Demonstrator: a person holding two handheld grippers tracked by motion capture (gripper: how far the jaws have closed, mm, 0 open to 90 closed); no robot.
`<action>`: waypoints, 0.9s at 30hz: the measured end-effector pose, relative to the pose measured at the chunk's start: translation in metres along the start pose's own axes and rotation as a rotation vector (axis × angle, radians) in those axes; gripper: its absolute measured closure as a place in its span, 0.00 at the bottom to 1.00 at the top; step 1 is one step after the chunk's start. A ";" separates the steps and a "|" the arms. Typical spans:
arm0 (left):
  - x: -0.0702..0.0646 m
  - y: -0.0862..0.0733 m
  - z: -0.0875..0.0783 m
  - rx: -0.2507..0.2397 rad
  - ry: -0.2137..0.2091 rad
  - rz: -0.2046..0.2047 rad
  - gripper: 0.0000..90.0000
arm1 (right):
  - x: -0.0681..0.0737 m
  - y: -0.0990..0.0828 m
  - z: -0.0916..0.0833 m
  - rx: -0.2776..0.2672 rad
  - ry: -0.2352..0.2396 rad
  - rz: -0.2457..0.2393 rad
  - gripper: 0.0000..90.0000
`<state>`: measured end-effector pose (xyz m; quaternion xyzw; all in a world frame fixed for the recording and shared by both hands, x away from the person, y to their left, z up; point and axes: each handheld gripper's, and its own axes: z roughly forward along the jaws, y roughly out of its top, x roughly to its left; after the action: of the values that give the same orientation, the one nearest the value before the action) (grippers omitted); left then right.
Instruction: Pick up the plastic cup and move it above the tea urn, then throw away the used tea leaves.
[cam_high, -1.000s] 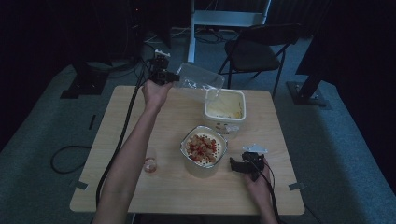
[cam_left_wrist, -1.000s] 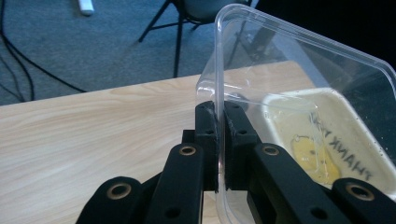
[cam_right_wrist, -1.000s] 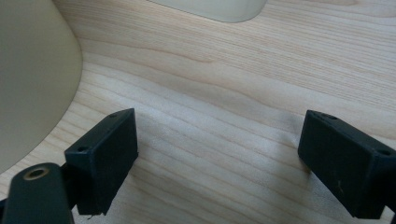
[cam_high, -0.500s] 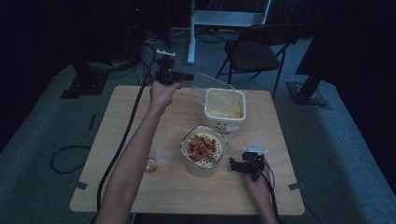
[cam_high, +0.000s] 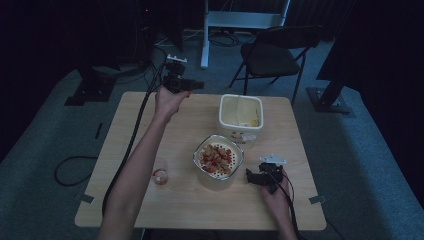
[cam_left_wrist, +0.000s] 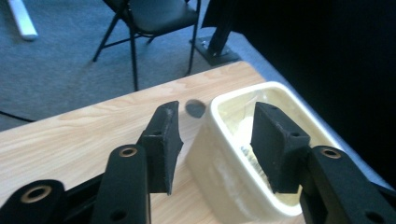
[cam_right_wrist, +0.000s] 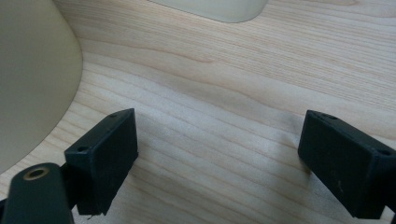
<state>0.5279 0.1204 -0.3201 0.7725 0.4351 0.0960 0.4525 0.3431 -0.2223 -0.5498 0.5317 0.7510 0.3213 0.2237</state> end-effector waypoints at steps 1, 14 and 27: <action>0.000 0.000 0.000 0.000 0.000 0.000 0.57 | 0.000 0.000 0.000 0.001 0.001 -0.001 0.13; 0.013 -0.075 -0.068 -0.056 0.100 0.136 0.51 | 0.000 0.000 0.000 0.002 0.002 -0.001 0.13; 0.009 -0.176 -0.126 -0.063 0.120 0.196 0.43 | 0.000 0.000 0.000 0.000 0.003 -0.003 0.13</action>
<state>0.3623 0.2421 -0.3877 0.7896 0.3806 0.1996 0.4379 0.3432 -0.2223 -0.5499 0.5300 0.7522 0.3217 0.2232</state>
